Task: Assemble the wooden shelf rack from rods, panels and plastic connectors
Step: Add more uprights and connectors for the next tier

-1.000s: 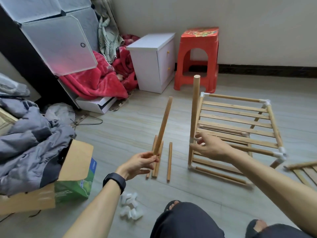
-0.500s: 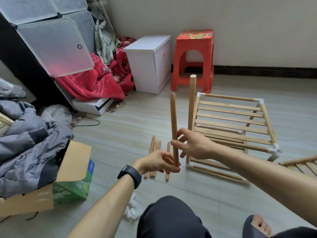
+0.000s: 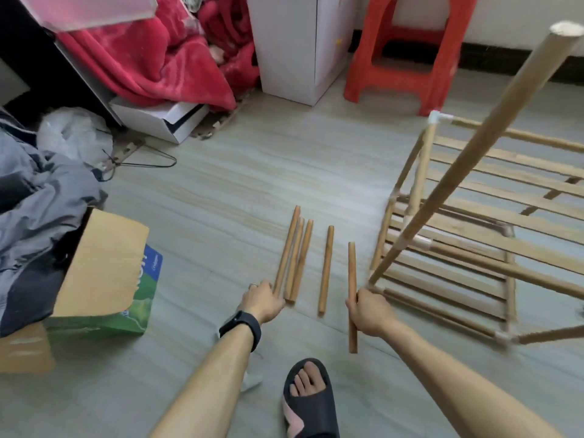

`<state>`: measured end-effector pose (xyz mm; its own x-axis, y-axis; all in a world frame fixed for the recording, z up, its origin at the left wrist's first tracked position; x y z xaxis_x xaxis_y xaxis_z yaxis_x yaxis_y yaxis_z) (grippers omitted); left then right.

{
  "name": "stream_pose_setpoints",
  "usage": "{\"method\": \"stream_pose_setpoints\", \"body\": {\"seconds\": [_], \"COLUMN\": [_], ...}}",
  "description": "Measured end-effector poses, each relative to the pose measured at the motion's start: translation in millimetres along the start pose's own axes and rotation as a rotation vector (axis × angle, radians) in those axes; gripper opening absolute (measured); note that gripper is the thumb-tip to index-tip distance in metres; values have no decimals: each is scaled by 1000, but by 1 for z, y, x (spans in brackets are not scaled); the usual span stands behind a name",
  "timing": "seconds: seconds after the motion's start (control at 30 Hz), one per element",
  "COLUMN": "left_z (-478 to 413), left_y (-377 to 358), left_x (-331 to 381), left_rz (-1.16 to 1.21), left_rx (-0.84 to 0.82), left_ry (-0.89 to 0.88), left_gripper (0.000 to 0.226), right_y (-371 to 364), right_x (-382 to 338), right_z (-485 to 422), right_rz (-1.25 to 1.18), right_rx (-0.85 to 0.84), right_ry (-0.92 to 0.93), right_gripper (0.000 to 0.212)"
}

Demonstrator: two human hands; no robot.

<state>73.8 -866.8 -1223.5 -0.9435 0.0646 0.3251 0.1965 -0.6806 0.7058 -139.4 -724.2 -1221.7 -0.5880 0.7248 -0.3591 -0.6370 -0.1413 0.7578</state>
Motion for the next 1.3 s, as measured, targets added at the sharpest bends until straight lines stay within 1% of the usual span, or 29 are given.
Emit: {"method": "stream_pose_setpoints", "body": {"seconds": [0.07,0.13,0.33,0.43,0.57,0.67,0.73,0.83,0.93,1.0,1.07,1.17,1.3], "left_z": [-22,-41,-63,-66,-71,-71,-70,-69,-68,-68,-69,-70,-65], "left_y": [-7,-16,-28,-30,-36,-41,-44,-39,-36,-31,-30,-36,-38], "left_x": [-12,-16,-8,-6,-9,-11,-13,-18,-24,-28,-32,-36,-33], "left_rz": [8,3,-62,-46,38,190,263,229,129,56,7,27,15], "left_rx": [28,28,81,78,23,-58,-113,-106,-68,-5,24,-4,-45], "left_ry": [70,96,65,40,50,44,39,31,53,69,67,61,39], "left_gripper": [66,64,33,28,24,9,11,4,19,21,22,24,28], "right_y": [-21,-31,-38,-43,-50,-51,-53,-56,-59,-64,-70,-77,-71], "right_x": [7,10,7,6,4,4,2,-2,-10,-16,-19,-14,-7], "right_z": [-19,-37,-69,-74,-74,-69,-66,-65,-66,-65,-63,-59,-48], "right_rz": [-14,-25,-69,-94,-116,-133,-146,-140,-109,-61,3,24,-60], "right_rx": [-29,-41,-36,-44,-55,-62,-91,-116,-107,-103,-101,-103,-188], "right_ry": [-28,-39,-25,-43,-49,-50,-50,-53,-46,-26,-12,-47,-115], "right_gripper": [23,22,28,28,30,34,36,35,36,36,31,26,35]}}
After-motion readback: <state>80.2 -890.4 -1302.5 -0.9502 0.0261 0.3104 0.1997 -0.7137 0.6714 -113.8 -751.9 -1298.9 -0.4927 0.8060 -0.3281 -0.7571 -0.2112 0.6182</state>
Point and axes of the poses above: each hand's wrist, its own z-axis away from the middle knuckle, its own y-axis out of the back of the hand, x = y × z, the point moved 7 cm from there along -z, towards the middle knuckle, and after that the axes turned 1 degree about x, right-handed, at the moved point
